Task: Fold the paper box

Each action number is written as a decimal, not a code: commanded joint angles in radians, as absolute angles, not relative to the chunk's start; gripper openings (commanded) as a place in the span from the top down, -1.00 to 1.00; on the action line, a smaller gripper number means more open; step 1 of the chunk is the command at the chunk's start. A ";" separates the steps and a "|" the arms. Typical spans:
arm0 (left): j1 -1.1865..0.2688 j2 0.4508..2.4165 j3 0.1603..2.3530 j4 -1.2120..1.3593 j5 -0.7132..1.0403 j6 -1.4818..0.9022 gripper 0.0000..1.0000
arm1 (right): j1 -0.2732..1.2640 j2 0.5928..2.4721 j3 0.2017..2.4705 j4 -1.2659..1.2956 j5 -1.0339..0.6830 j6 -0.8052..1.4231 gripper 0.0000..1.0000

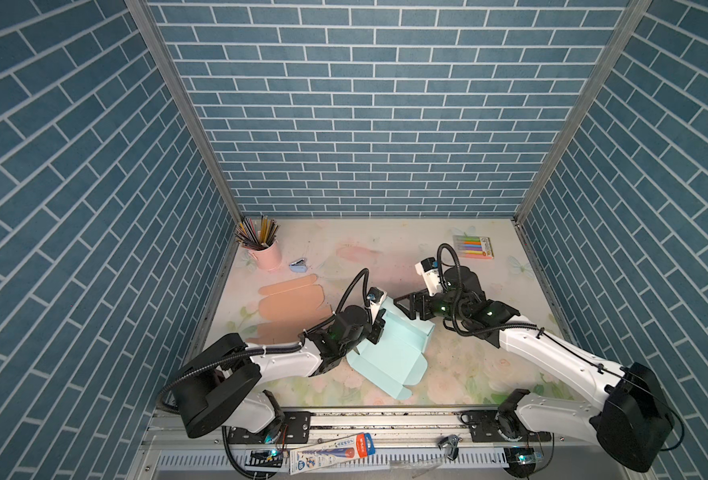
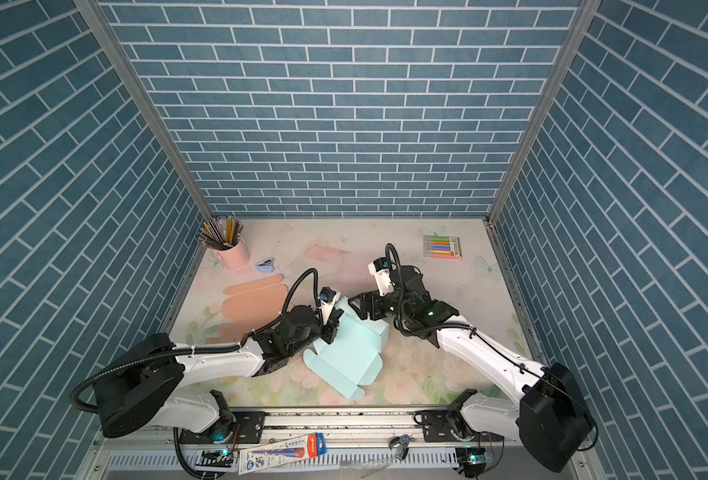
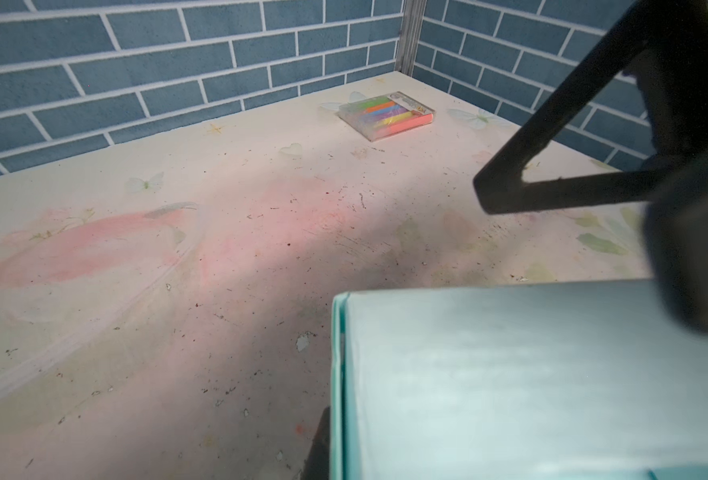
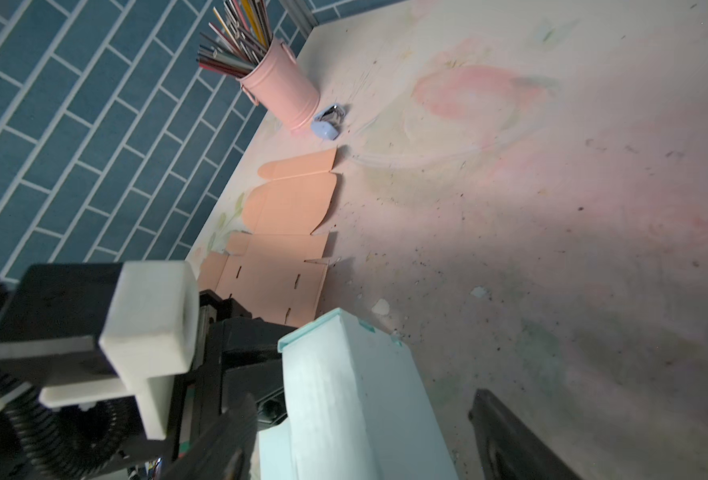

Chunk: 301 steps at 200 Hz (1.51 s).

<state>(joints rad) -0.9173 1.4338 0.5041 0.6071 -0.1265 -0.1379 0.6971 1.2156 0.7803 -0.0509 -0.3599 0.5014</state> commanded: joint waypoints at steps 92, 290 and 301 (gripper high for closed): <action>-0.948 1.561 0.488 0.786 -0.224 -0.083 1.00 | 0.692 1.286 0.641 0.120 -0.520 0.603 -0.60; -0.968 1.704 0.498 0.877 -0.239 -0.082 0.65 | 0.692 1.247 0.609 -0.005 -0.358 0.555 -0.53; -0.972 1.708 0.500 0.874 -0.241 -0.081 0.64 | 0.693 1.247 0.609 -0.009 -0.354 0.551 -0.53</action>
<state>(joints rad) -0.9604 1.6871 0.4931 0.8471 -0.2241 -0.0925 0.6884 1.2655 0.5865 0.0357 -0.3878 0.5831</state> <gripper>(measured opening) 0.175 0.767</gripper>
